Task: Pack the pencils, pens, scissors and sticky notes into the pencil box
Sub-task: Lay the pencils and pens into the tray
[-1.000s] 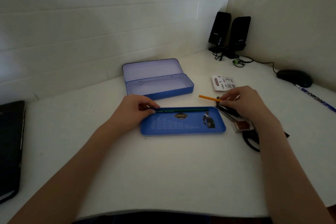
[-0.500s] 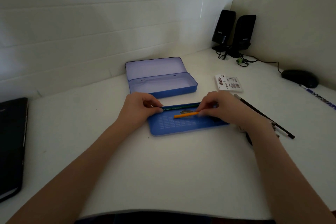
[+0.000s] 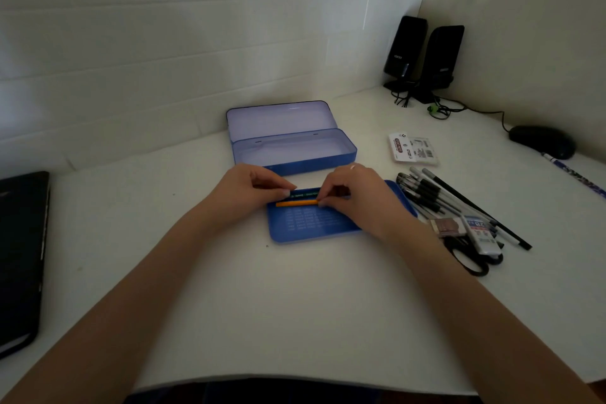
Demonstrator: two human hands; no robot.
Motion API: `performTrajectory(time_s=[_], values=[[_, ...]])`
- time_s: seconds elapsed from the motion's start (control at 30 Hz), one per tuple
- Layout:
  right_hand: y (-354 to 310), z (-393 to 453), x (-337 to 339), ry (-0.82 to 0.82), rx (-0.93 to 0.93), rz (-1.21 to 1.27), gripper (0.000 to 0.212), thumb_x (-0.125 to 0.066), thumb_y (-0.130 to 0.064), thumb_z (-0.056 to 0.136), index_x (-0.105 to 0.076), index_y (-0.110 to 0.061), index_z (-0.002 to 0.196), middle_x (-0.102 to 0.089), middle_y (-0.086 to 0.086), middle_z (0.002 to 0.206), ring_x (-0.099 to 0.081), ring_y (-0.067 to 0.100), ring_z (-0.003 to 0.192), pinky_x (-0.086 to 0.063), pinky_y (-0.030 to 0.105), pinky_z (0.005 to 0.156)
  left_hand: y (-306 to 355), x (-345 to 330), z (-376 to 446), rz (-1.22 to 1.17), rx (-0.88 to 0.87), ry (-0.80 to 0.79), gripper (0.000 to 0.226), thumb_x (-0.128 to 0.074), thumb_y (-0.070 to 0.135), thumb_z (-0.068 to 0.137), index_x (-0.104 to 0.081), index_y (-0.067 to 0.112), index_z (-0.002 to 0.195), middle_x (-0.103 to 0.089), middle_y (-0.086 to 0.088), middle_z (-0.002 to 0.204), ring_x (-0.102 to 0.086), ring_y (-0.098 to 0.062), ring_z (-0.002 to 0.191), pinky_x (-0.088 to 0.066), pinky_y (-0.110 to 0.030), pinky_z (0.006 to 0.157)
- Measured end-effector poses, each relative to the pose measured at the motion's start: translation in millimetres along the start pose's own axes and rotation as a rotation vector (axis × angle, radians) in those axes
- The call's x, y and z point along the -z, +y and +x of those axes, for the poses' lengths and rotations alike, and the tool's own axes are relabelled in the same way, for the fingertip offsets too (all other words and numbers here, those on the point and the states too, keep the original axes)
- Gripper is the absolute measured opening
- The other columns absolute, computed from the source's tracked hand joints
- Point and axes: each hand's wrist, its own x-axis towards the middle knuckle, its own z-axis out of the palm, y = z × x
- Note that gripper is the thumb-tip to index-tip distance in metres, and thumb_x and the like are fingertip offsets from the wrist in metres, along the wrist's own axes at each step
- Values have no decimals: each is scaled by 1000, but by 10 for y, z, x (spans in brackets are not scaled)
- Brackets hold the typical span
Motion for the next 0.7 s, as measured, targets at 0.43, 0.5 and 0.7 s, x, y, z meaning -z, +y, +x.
performTrajectory(time_s=[0.43,0.5,0.7], values=[[26,15,131,145,-72,-139,14,-66,-38,80,-65,-24,83,-61,-7,82,-52,10,79,-45,29,73,19,-58,-21,61,-29,4,19,-78,15,71,-76,23,88,-73,4,85,-64,-6,79,-47,-8,70],[158,-9,294,236,-174,-180,9,-64,-35,83,-66,-27,87,-63,-8,86,-56,11,84,-47,36,82,16,-64,-29,50,-42,7,17,-77,13,71,-77,21,86,-74,0,86,-66,-13,83,-49,-18,76],[697,-250,693,333,-747,-266,20,-54,-24,90,-69,-23,104,-68,7,109,-60,27,97,-43,44,94,4,-83,-32,51,-77,23,16,-76,9,72,-77,18,85,-74,-1,86,-67,-15,83,-50,-20,77]])
